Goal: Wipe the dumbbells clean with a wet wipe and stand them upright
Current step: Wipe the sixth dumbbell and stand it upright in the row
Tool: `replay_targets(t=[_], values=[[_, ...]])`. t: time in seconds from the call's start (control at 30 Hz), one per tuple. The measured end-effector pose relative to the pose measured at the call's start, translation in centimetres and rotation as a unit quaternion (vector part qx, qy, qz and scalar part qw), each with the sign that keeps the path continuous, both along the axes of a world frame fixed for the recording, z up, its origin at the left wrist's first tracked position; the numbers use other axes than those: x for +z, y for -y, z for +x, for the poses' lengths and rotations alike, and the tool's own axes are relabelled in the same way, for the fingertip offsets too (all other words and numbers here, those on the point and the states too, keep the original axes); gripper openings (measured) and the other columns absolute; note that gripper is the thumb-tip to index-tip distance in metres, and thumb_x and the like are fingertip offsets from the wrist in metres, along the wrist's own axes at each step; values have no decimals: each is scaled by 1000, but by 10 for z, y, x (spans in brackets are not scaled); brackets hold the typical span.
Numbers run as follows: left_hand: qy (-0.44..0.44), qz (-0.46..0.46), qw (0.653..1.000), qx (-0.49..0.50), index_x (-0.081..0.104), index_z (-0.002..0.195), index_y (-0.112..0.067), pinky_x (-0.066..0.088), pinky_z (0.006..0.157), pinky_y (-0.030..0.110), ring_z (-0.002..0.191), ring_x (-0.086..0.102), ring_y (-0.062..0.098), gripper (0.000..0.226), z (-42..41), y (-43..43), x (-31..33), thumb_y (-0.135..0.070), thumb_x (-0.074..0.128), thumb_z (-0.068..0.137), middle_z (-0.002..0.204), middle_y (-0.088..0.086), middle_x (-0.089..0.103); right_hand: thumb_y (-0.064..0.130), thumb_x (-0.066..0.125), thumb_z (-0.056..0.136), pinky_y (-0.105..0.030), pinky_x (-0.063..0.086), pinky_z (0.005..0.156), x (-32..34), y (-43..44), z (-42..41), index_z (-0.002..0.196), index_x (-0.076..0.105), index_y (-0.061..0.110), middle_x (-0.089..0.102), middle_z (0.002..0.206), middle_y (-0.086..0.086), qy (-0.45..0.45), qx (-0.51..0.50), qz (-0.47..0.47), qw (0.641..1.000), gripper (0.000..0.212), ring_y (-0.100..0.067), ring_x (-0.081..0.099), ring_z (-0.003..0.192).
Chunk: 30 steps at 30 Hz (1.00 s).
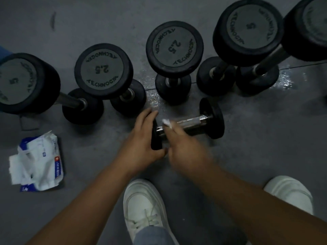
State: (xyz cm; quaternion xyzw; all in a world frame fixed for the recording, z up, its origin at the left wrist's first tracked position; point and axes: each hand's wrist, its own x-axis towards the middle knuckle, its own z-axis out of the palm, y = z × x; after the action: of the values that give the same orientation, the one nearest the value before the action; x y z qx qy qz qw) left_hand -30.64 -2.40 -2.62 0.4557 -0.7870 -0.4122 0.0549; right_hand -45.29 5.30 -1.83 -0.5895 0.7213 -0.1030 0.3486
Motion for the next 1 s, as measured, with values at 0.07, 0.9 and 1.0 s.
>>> replay_targets(t=[0.07,0.9,1.0], values=[[8,10,1000,-5,22,153,-23,31,111,28,138,24,3,115,4,-8,2,-32,87,59,159,-11,9,18,48,89,-37,48,82,-3,-3,-20,148,24,36,28,155,14,-46,-54,22,997,66,-31,63,105],[167,98,973,-124,-6,155,-34,40,110,37,146,26,18,131,19,-95,35,-43,88,64,162,-17,-11,46,31,101,-35,41,101,13,-91,-18,132,54,30,59,132,-3,-51,29,88,994,42,-24,56,117],[173,112,971,-124,-6,155,-33,34,113,31,147,23,14,132,20,-102,36,-48,87,63,164,-13,-3,25,34,102,-27,47,78,19,-111,7,124,55,21,60,123,-8,-29,-28,117,992,30,-22,57,96]])
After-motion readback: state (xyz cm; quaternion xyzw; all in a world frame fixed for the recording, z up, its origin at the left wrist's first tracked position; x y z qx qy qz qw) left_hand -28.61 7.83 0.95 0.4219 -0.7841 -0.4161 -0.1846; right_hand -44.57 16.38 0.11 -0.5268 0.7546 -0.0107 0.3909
